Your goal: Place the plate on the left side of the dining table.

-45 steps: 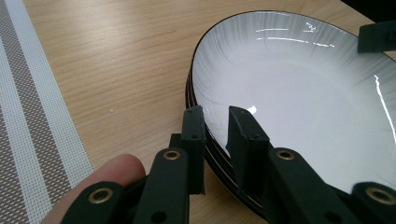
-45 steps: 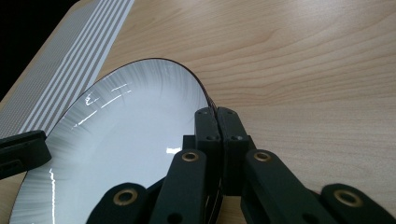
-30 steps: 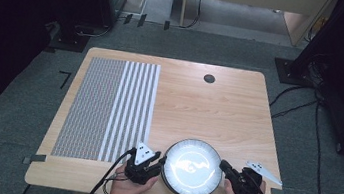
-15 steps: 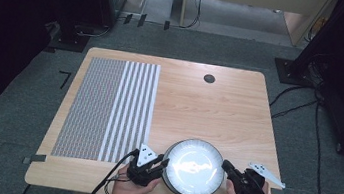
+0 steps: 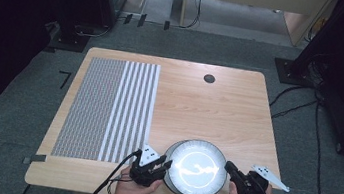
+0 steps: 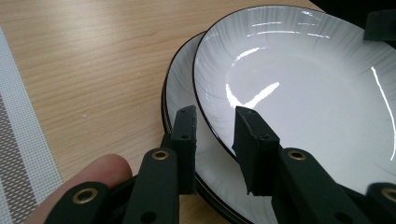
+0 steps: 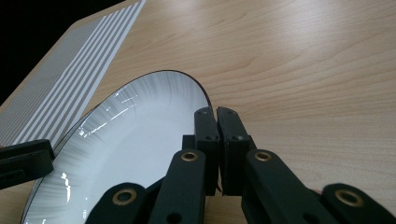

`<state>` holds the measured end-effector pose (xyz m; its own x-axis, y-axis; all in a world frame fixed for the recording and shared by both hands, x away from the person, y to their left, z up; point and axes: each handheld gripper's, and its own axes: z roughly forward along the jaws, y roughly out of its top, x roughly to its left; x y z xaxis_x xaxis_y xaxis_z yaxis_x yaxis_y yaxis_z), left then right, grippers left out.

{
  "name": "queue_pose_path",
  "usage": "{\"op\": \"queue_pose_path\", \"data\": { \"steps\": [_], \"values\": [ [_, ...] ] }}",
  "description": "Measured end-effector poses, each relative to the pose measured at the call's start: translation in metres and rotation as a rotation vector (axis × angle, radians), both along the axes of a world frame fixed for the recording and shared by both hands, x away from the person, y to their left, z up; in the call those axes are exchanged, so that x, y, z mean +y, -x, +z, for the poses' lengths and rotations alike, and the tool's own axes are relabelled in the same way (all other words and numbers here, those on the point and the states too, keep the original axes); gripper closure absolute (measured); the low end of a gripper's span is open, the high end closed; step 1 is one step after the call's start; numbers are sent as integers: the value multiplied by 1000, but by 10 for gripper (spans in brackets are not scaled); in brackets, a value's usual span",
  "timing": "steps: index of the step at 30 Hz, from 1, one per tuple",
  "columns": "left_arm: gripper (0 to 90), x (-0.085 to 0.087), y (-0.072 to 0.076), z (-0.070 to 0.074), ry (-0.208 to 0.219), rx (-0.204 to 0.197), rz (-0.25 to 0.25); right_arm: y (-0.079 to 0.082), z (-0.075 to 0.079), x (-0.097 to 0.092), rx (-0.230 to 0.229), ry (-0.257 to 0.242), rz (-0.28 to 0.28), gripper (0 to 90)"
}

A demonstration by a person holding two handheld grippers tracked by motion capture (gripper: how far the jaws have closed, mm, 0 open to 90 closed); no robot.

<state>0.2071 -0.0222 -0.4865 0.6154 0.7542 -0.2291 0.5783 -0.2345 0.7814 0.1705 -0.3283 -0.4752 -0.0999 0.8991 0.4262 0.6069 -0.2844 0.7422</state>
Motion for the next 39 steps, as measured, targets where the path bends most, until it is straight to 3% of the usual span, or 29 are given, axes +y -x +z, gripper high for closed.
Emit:
{"op": "queue_pose_path", "data": {
  "steps": [12,16,23,26,30,32,34,39],
  "values": [
    [701,-10,-2,-5,-22,15,12,0,-1,-1,1,7,18,860],
    [702,-12,-2,-5,-31,8,21,2,-5,-1,43,-2,8,753],
    [694,-12,-2,-5,-30,5,20,1,-6,2,96,-48,13,786],
    [694,-12,-1,-6,-22,3,22,-1,-13,5,135,-92,20,785],
    [692,-13,-1,-7,-28,-9,22,-2,-12,5,154,-118,0,801],
    [690,-13,-1,-7,-29,-10,21,-1,-14,3,158,-176,-29,815],
    [683,-13,-1,-8,-28,-8,18,-2,-18,-1,174,-275,-62,824],
    [660,-14,-2,-10,-11,18,2,-1,-19,0,148,-308,-78,836]
  ]
}}
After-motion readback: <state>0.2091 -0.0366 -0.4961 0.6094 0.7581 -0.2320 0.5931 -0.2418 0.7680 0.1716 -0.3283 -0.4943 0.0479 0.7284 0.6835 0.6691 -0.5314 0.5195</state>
